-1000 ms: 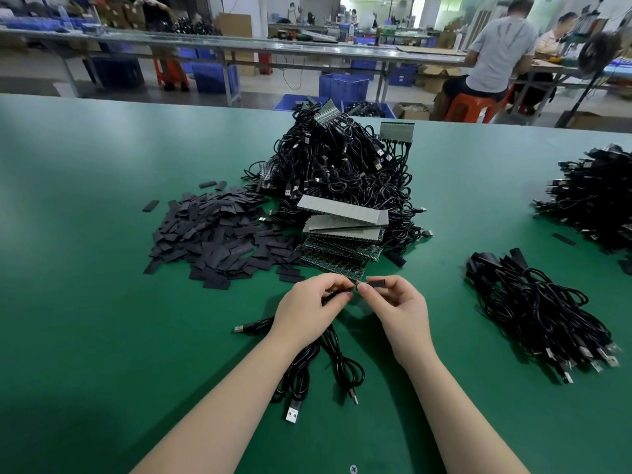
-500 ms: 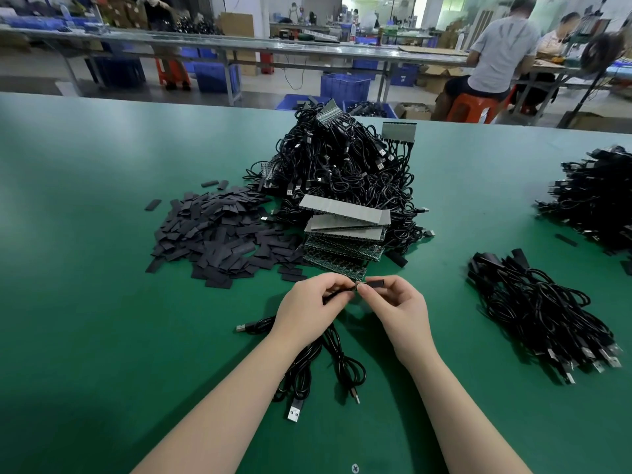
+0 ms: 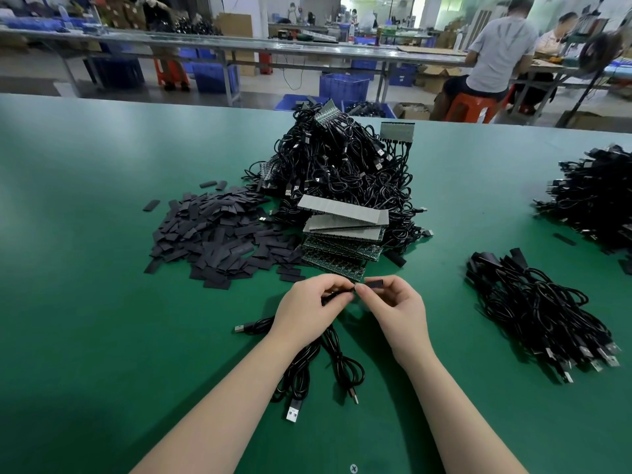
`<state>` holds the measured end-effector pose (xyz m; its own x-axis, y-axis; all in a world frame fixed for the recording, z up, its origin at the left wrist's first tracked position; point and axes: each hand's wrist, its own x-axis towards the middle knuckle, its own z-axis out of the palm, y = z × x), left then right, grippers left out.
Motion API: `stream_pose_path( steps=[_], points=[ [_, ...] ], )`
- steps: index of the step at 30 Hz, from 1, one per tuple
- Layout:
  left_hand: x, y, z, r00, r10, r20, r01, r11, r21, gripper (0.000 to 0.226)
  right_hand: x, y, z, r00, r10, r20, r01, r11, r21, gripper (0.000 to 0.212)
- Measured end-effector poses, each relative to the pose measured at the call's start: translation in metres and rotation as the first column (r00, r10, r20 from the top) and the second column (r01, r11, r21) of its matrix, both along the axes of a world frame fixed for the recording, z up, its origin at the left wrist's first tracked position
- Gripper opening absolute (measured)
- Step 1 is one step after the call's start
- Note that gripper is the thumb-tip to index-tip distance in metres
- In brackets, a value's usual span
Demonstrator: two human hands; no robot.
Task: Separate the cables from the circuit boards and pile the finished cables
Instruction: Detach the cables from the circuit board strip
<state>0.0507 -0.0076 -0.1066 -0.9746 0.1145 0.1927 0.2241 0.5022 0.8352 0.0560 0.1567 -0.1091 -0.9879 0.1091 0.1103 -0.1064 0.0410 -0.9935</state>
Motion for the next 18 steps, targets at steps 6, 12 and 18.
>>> stream_pose_path(
  steps=[6, 12, 18],
  points=[
    [0.0004, -0.0003, 0.001, 1.0, -0.002, 0.001, 0.002, 1.0, 0.005, 0.012, -0.0002, 0.0003, 0.0004, 1.0, 0.018, -0.016, -0.018, 1.0, 0.024, 0.017],
    [0.0, 0.0001, 0.0, 1.0, 0.01, 0.007, -0.01, 1.0, 0.024, 0.012, -0.0008, 0.0004, -0.0021, 1.0, 0.029, 0.0, -0.029, 0.999, 0.016, 0.011],
    [0.0012, -0.0004, 0.0013, 1.0, 0.004, 0.009, -0.004, 0.998, 0.061, 0.022, -0.0017, 0.0006, -0.0022, 0.998, 0.062, -0.001, -0.062, 0.998, 0.022, 0.008]
  ],
)
